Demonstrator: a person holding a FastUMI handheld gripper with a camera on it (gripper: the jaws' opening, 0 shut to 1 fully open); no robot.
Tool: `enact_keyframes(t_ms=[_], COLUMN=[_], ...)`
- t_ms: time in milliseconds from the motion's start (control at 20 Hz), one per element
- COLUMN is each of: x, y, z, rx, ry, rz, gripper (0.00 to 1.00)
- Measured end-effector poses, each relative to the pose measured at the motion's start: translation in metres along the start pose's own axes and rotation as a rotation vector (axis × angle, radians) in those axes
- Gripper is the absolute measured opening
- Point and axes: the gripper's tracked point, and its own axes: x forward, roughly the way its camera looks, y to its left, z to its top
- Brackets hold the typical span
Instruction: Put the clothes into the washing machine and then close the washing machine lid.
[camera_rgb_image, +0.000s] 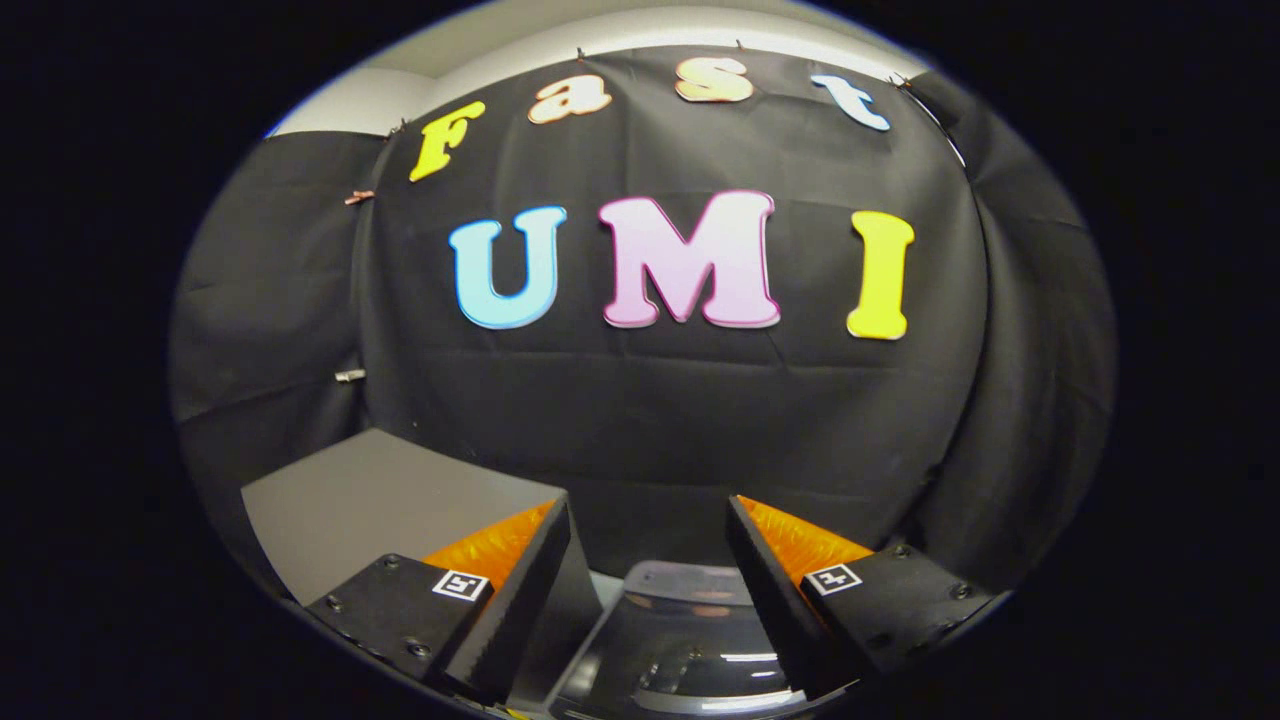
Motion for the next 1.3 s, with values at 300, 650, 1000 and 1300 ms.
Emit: enact_keyframes(t_ms=[300,650,1000,1300], x=[-0.025,-0.05,-0.065,-0.069], y=[0.065,0.111,0.116,0.122], z=[0.051,0.052,0.059,0.059], rx=[0.038,0.011,0.006,-0.012], ry=[-0.106,-0.144,-0.175,-0.166], rz=[0.01,-0.052,-0.112,-0.129], gripper=[0.99,0.98,0.98,0.98])
